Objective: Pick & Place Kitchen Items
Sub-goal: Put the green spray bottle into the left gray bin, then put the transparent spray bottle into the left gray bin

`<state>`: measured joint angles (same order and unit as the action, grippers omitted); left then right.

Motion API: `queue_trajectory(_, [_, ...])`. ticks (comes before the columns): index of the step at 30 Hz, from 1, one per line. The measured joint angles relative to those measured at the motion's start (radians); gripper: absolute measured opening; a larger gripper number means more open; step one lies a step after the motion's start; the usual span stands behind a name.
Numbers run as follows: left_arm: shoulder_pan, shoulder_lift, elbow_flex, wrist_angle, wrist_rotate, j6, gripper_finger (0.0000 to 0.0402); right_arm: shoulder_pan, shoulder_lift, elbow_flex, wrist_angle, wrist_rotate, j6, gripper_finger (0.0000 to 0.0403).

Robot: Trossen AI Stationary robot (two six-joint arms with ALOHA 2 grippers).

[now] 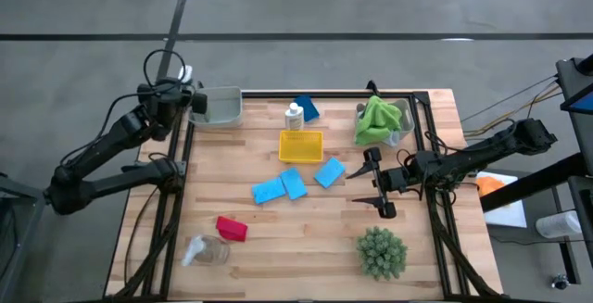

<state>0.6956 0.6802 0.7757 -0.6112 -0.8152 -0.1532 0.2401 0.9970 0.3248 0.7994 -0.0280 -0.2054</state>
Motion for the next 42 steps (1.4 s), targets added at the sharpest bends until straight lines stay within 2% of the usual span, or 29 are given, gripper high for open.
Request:
queue_trajectory(10, [-0.001,-0.059,0.000,-0.041,0.004,-0.001,0.0121,0.000,0.000,0.000,0.000,0.000,0.000,0.0283])
queue_trajectory(16, [-0.002,-0.102,0.003,-0.040,0.117,0.021,0.0121,0.000,0.000,0.000,0.000,0.000,0.000,0.0283])
queue_trajectory(21, [-0.003,-0.158,0.027,-0.040,0.259,0.039,0.0121,0.000,0.000,0.000,0.000,0.000,0.000,0.0283])
queue_trajectory(29, [-0.003,-0.207,0.114,-0.119,0.553,0.053,0.0121,0.000,0.000,0.000,0.000,0.000,0.005,0.0283])
queue_trajectory(39, [-0.003,-0.197,0.277,-0.396,0.876,0.025,0.0121,0.000,0.000,0.000,-0.004,0.000,0.016,0.0283])
queue_trajectory(42, [-0.003,-0.184,0.332,-0.468,1.027,0.049,0.0121,0.000,0.000,0.000,-0.005,0.000,0.016,0.0283])
